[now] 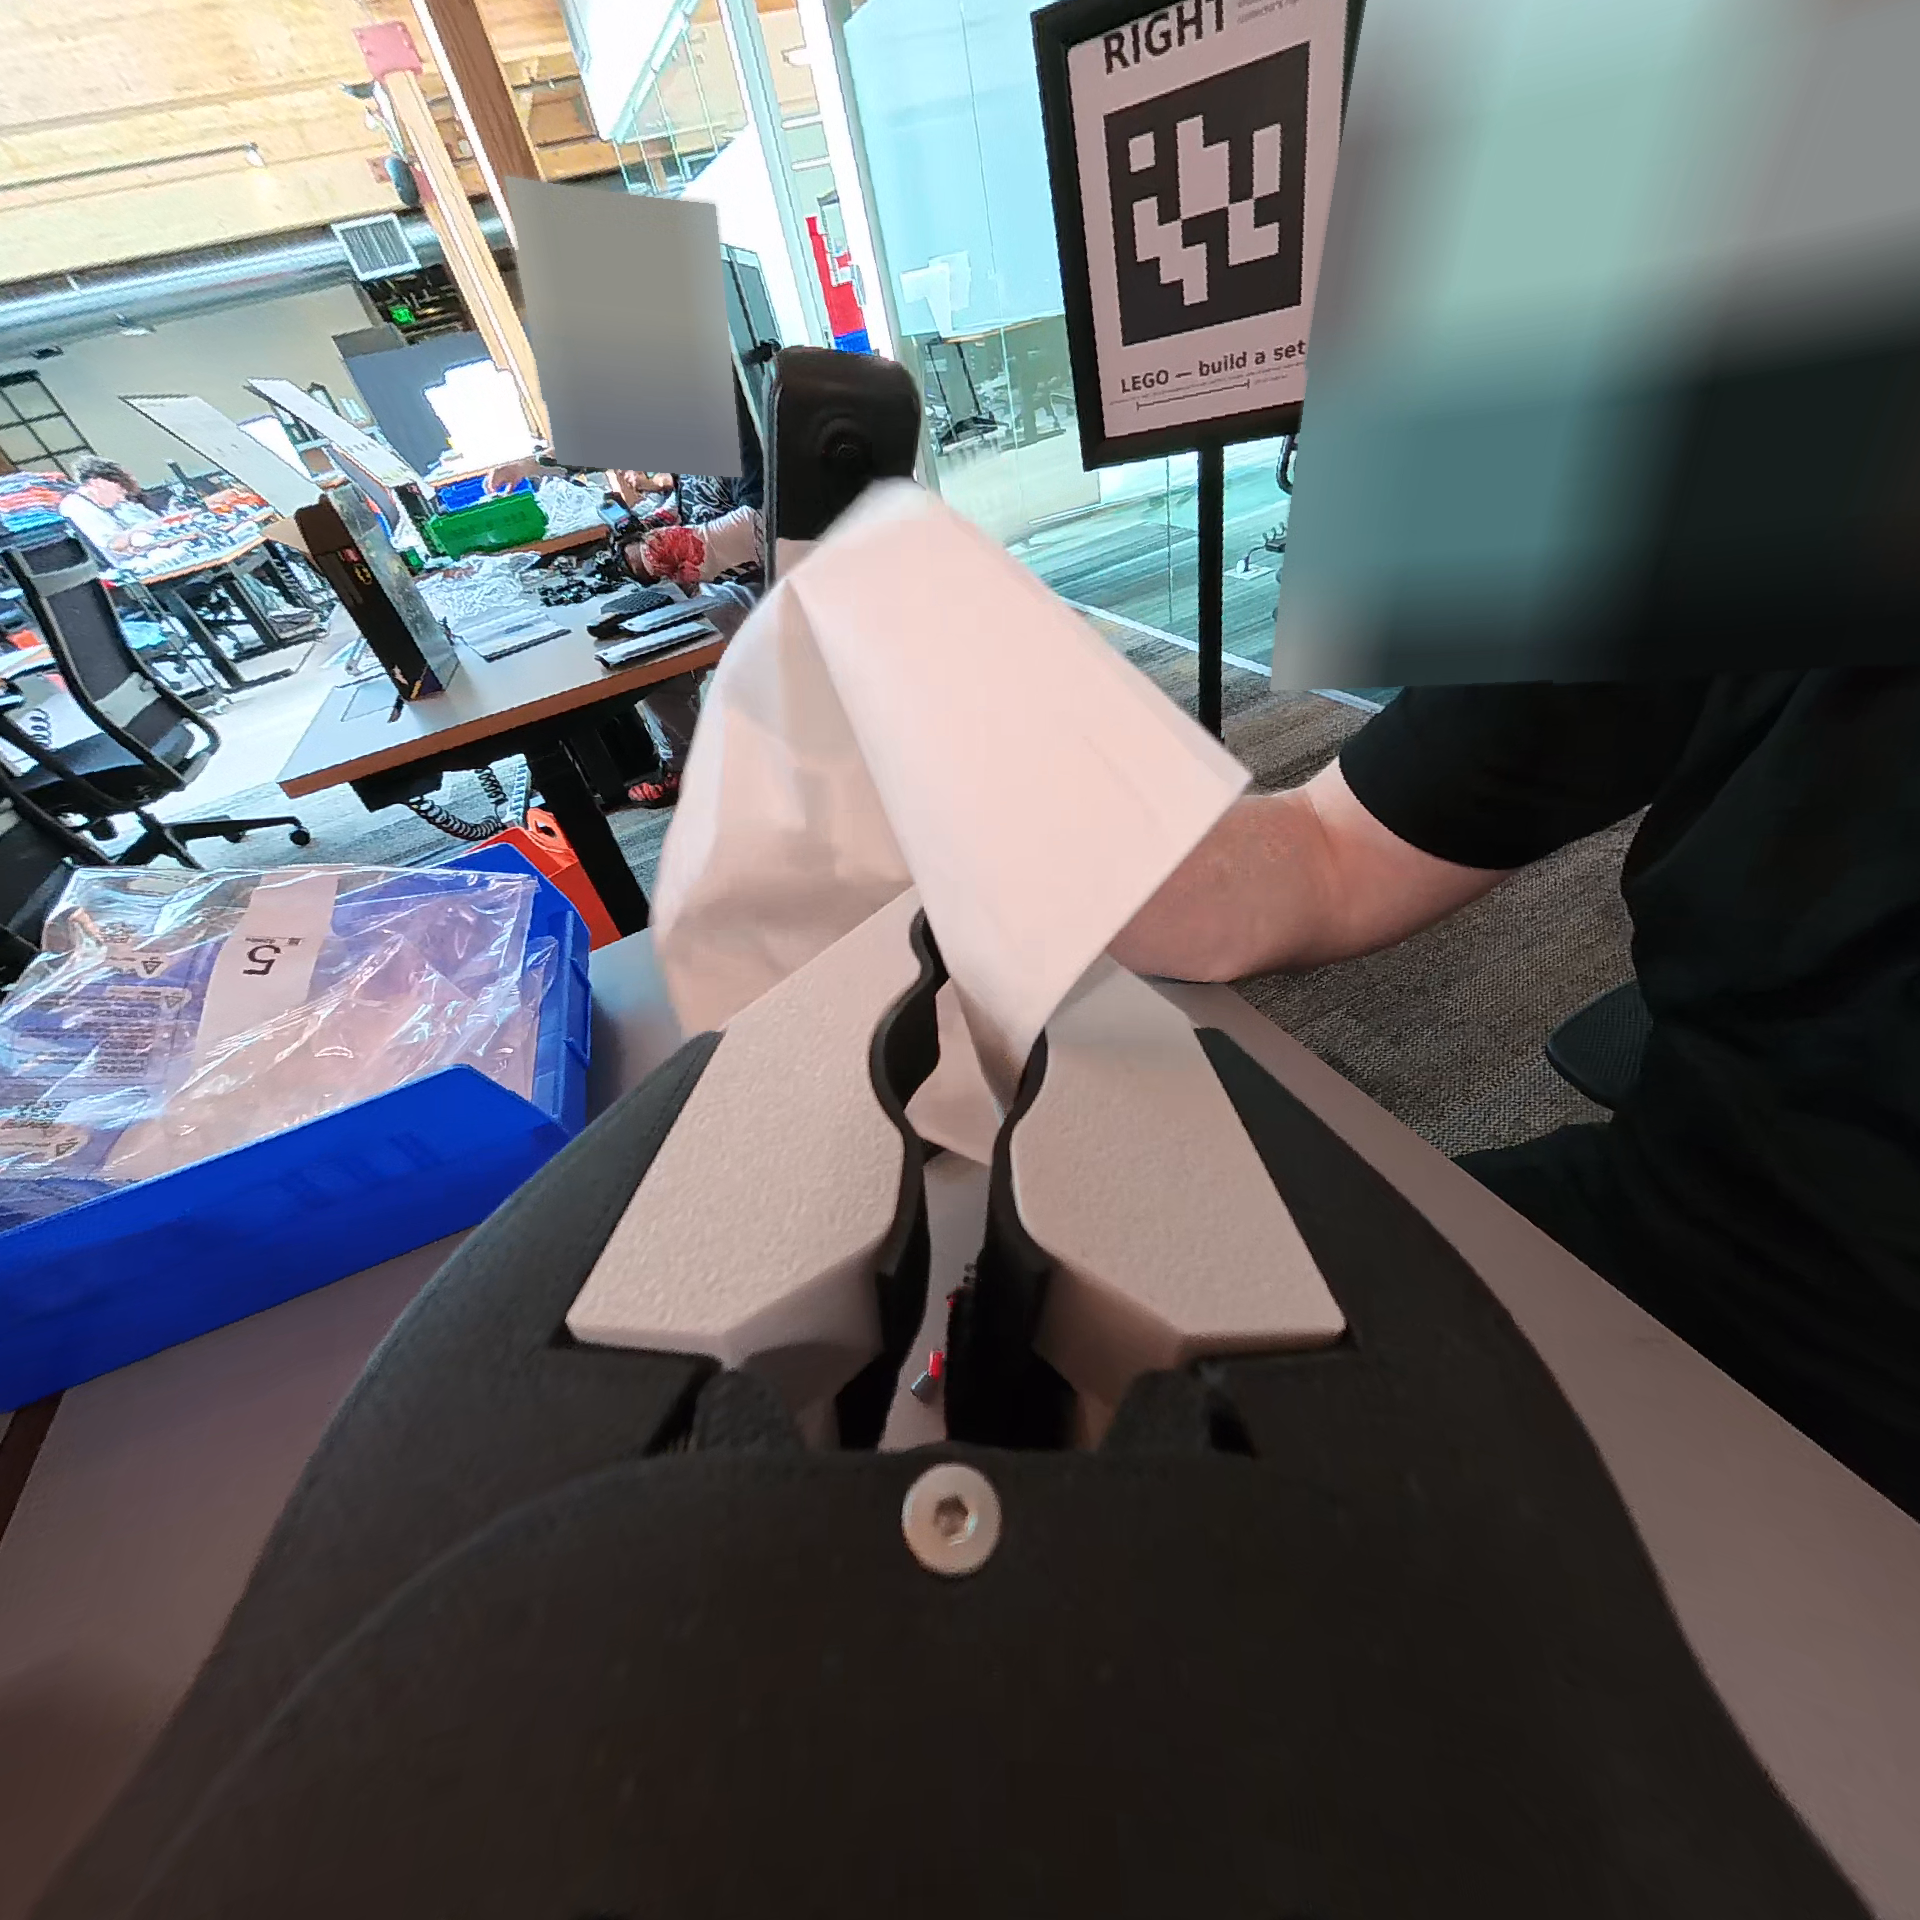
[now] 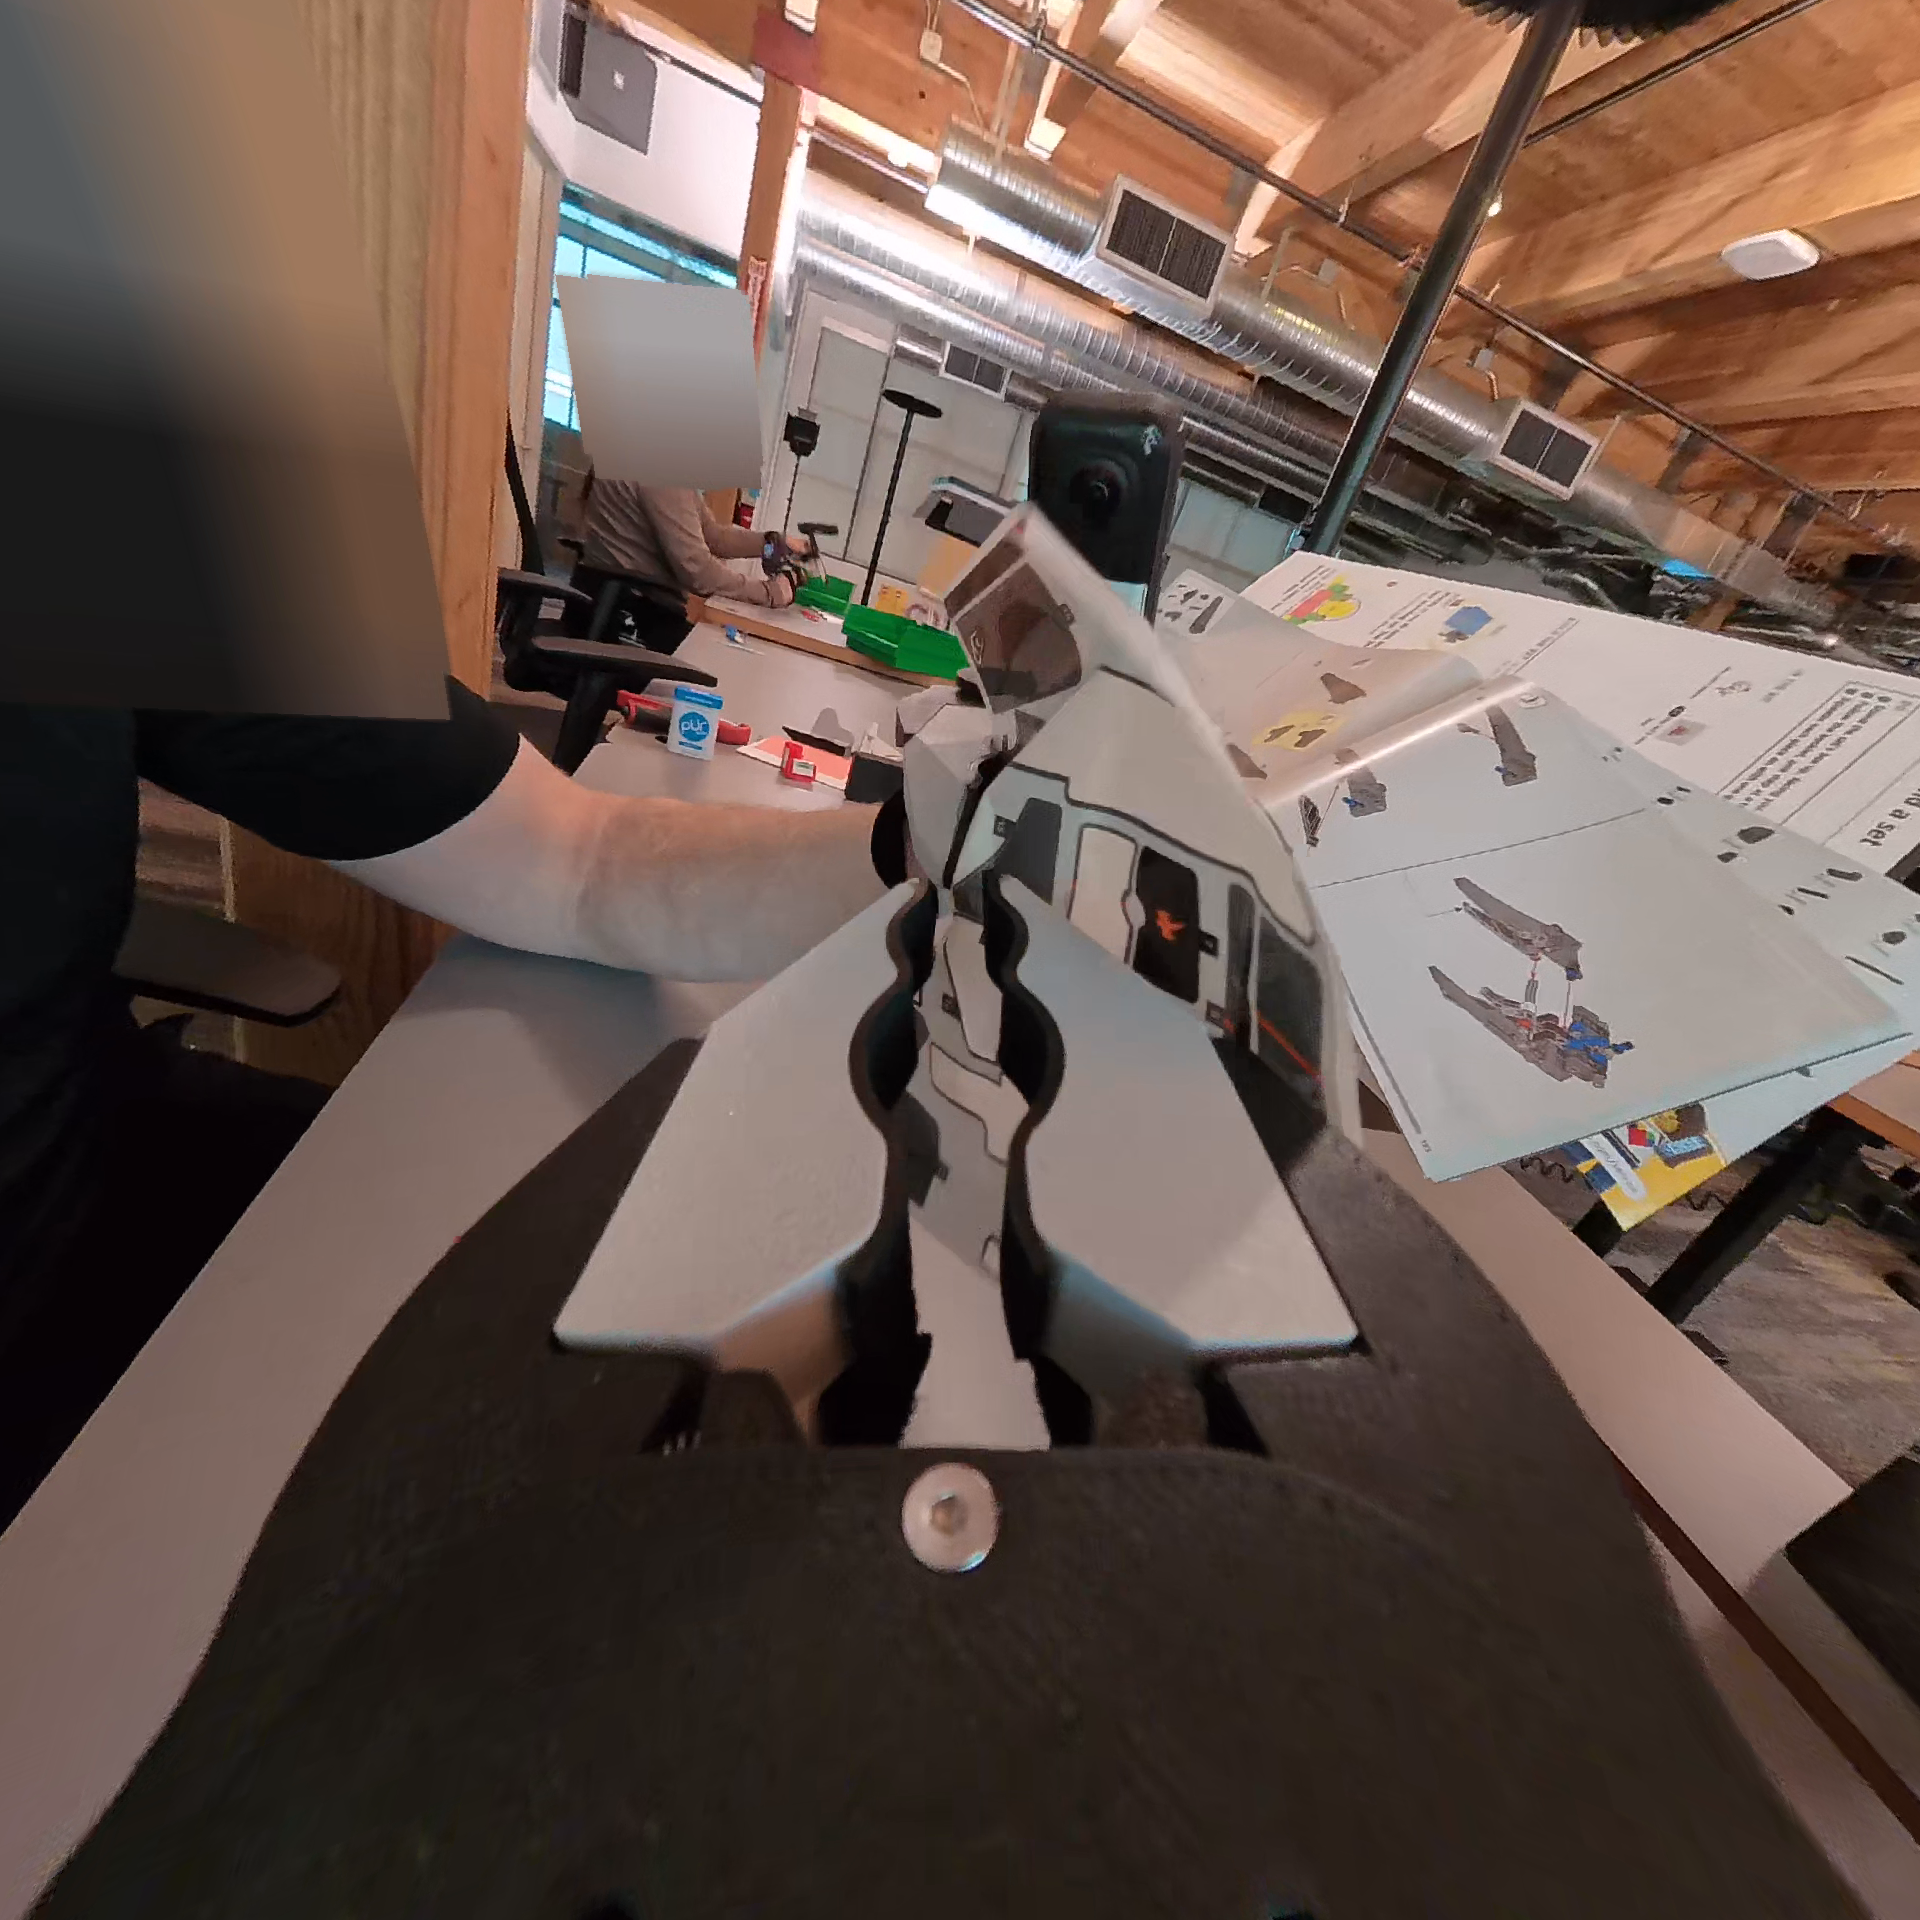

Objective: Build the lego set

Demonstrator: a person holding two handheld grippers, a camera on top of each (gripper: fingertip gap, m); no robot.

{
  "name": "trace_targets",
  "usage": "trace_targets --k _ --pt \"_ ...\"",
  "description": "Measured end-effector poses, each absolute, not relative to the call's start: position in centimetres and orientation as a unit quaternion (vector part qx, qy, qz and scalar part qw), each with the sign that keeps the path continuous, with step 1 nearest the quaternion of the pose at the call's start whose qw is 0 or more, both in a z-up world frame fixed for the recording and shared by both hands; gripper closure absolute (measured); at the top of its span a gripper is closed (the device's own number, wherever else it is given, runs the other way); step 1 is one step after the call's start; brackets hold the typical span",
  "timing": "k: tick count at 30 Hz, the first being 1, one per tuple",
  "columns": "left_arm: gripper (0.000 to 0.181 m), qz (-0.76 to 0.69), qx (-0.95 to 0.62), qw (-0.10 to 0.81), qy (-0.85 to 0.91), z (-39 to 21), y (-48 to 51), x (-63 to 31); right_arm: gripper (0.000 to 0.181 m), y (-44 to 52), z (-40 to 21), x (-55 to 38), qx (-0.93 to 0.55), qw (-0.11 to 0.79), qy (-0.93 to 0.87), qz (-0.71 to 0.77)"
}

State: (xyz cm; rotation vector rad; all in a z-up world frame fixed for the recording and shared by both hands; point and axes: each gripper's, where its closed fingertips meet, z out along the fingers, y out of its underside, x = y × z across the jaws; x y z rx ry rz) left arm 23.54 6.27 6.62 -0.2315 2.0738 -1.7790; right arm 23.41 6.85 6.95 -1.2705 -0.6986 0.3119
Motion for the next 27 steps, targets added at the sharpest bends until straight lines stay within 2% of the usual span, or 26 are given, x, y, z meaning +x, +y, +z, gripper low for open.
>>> trace_targets --k 8,27 --pt "0.181 -0.641 -0.076 0.191 0.739 6.56 6.0 23.33 0.181 6.9 6.81 23.11 -0.579 0.734 -0.322 0.147" --pt "0.181 -0.636 -0.065 0.188 0.746 6.43 5.84 22.9 0.181 6.3 6.92 22.75 -0.567 0.729 -0.324 0.205"
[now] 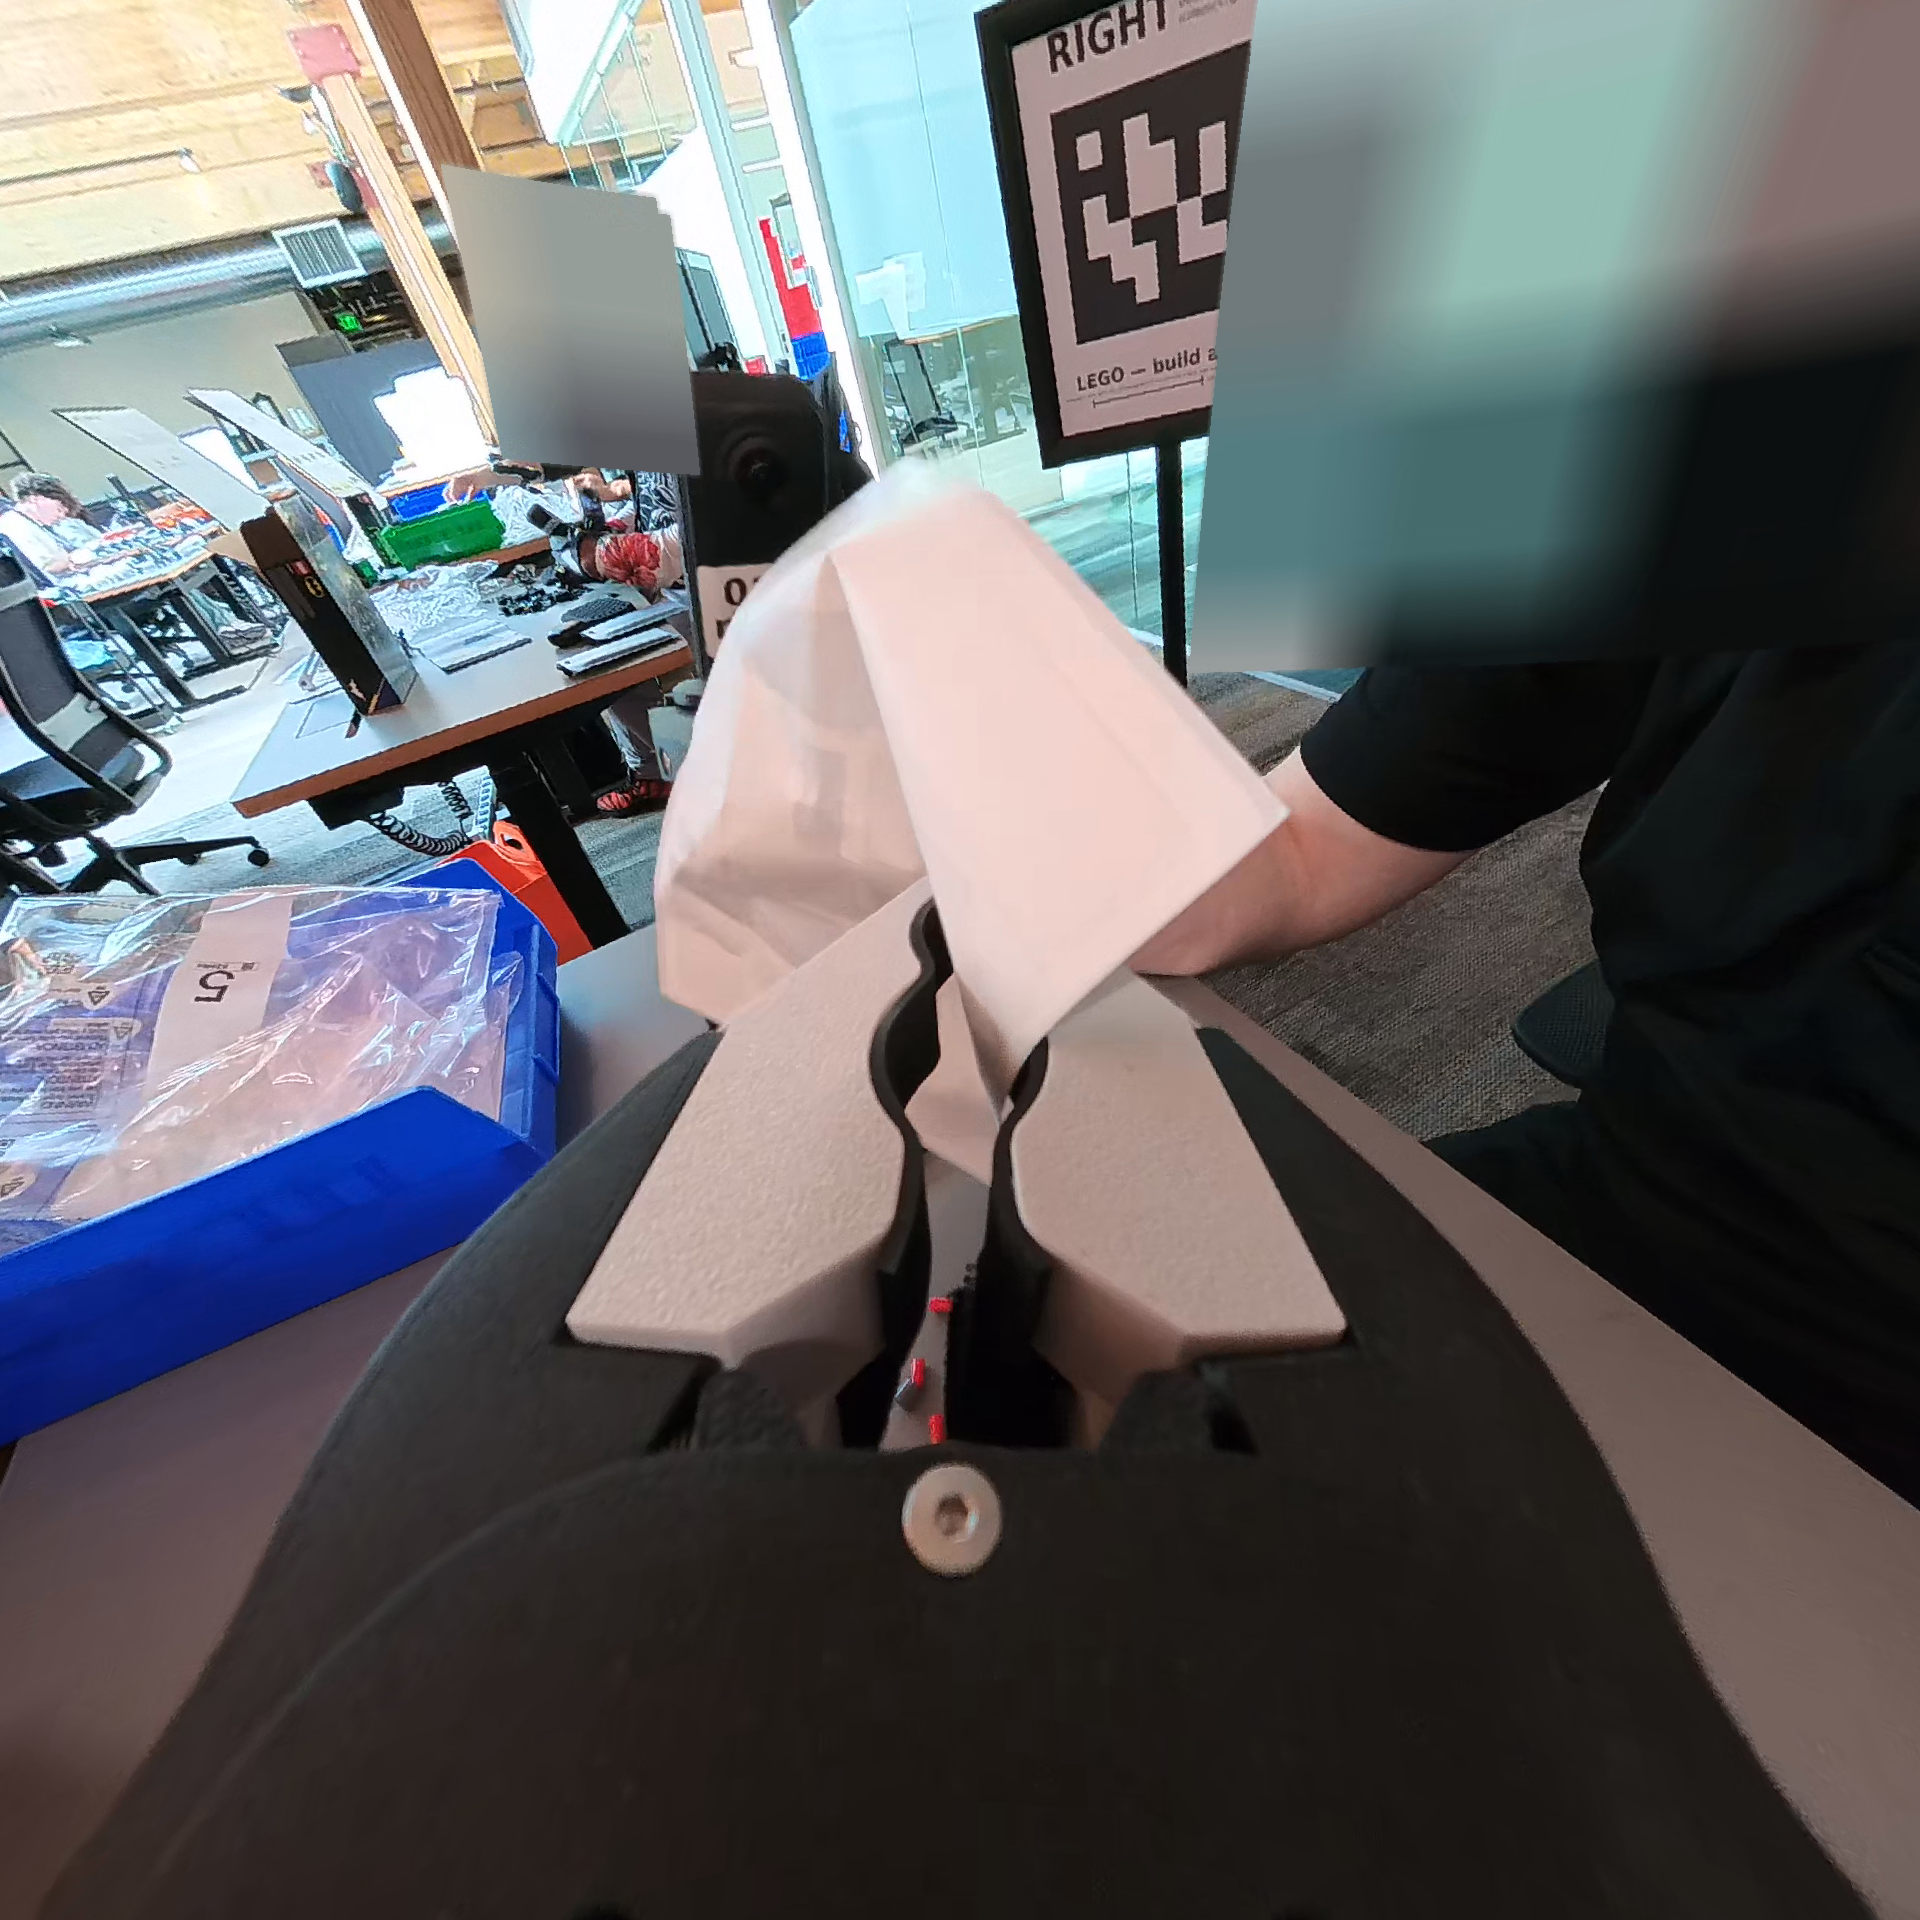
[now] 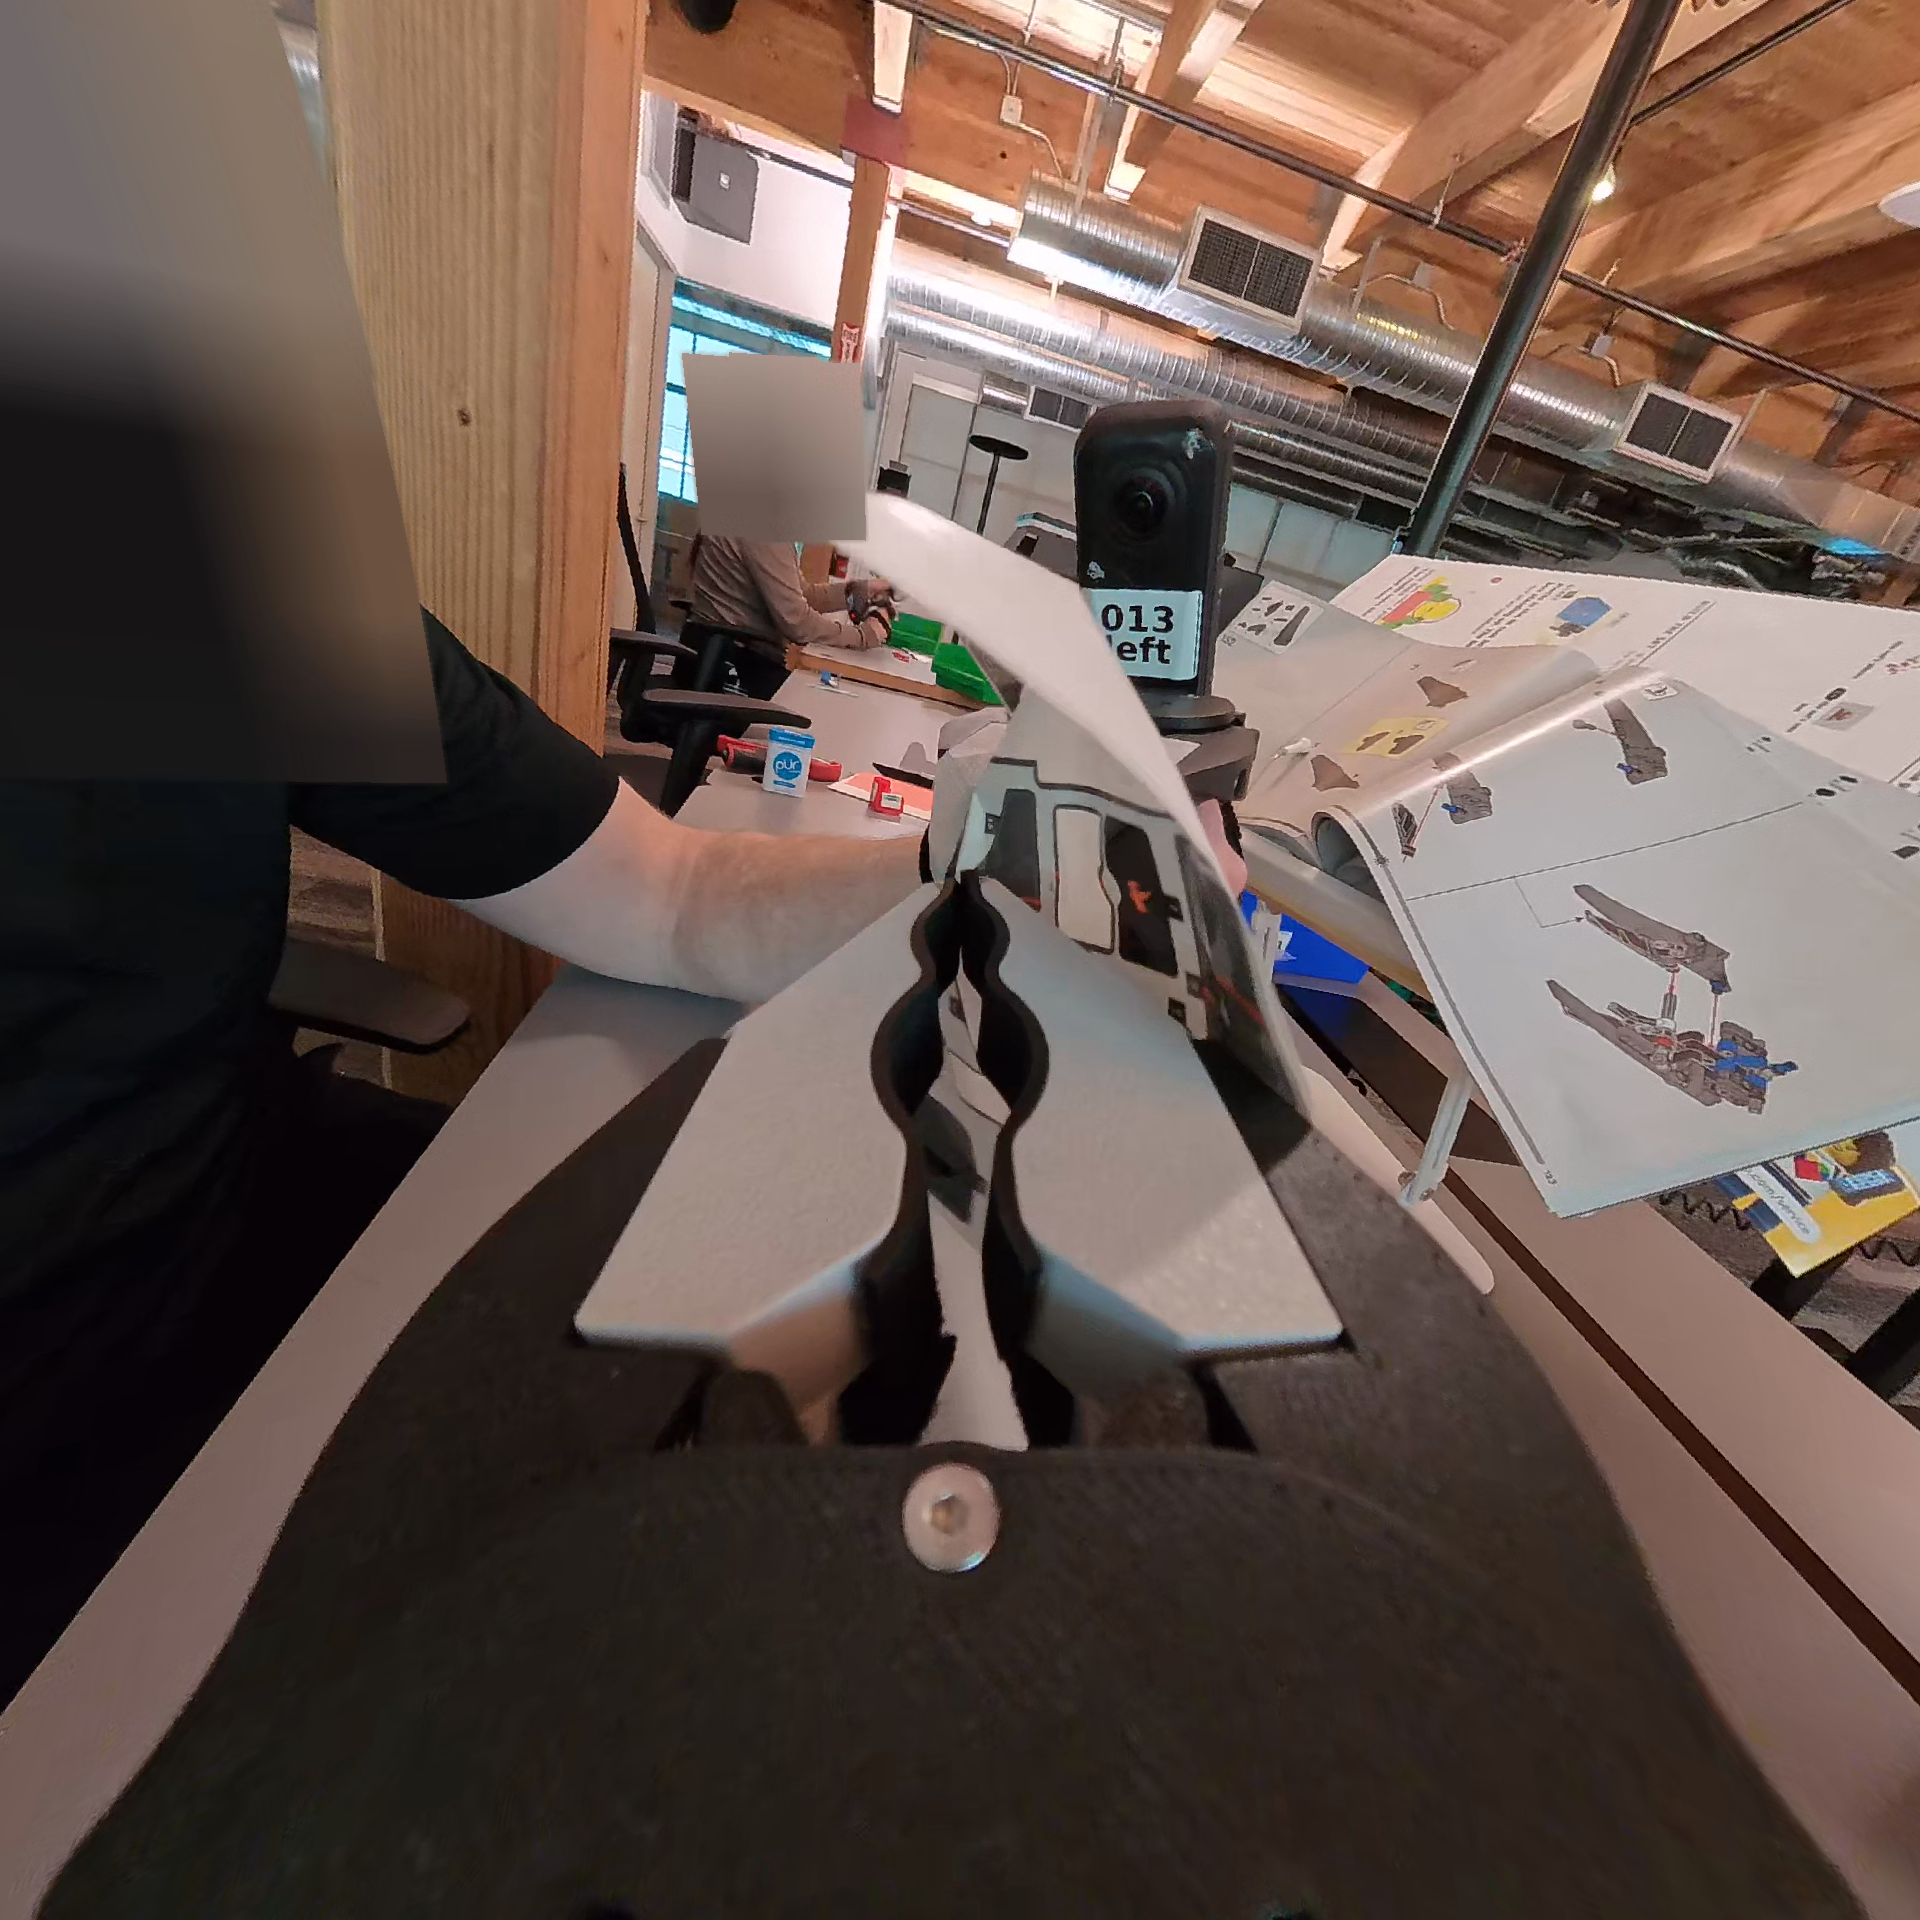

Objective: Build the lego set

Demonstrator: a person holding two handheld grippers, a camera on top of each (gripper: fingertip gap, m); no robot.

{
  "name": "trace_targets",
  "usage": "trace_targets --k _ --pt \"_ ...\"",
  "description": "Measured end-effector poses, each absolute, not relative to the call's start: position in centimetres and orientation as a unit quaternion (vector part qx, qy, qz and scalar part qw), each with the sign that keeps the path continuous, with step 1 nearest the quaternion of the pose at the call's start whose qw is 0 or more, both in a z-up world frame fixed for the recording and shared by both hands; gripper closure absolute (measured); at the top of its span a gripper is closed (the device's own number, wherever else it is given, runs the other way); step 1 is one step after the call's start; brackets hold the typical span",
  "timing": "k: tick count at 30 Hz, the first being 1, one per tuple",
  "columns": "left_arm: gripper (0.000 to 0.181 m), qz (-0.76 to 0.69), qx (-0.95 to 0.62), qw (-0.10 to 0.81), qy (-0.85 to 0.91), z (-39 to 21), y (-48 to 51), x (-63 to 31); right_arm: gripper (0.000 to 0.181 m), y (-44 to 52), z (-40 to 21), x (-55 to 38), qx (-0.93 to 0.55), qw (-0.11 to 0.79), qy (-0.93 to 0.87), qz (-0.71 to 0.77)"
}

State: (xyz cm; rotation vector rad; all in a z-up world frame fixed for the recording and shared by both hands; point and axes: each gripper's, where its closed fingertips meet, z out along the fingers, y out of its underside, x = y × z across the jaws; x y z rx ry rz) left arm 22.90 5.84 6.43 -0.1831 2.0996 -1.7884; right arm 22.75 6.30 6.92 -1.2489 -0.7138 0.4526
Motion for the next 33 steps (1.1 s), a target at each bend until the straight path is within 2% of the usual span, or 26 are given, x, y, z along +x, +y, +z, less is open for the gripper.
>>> trace_targets --k 19,24,25,26,30,33 --pt "0.181 -0.633 -0.096 0.188 0.745 5.8 7.4 24.1 0.181 5.7 7.9 24.8 -0.562 0.751 -0.299 0.177" --pt "0.181 -0.639 -0.098 0.191 0.739 6.1 7.1 24.2 0.181 6.9 7.0 24.5 -0.588 0.74 -0.304 0.121" --pt "0.181 -0.639 -0.096 0.192 0.739 6.1 7.0 24.1 0.167 7.1 6.7 24.3 -0.593 0.735 -0.309 0.112" --pt "0.181 -0.638 -0.096 0.193 0.739 6.2 6.9 24.1 0.165 7.2 6.5 24.1 -0.597 0.731 -0.313 0.107" --pt "0.181 -0.641 -0.093 0.194 0.736 6.3 6.6 24.0 0.167 7.3 6.4 24.0 -0.598 0.73 -0.318 0.095" --pt "0.181 -0.644 -0.089 0.191 0.735 6.2 6.3 23.9 0.175 7.4 6.3 23.7 -0.596 0.73 -0.32 0.095"
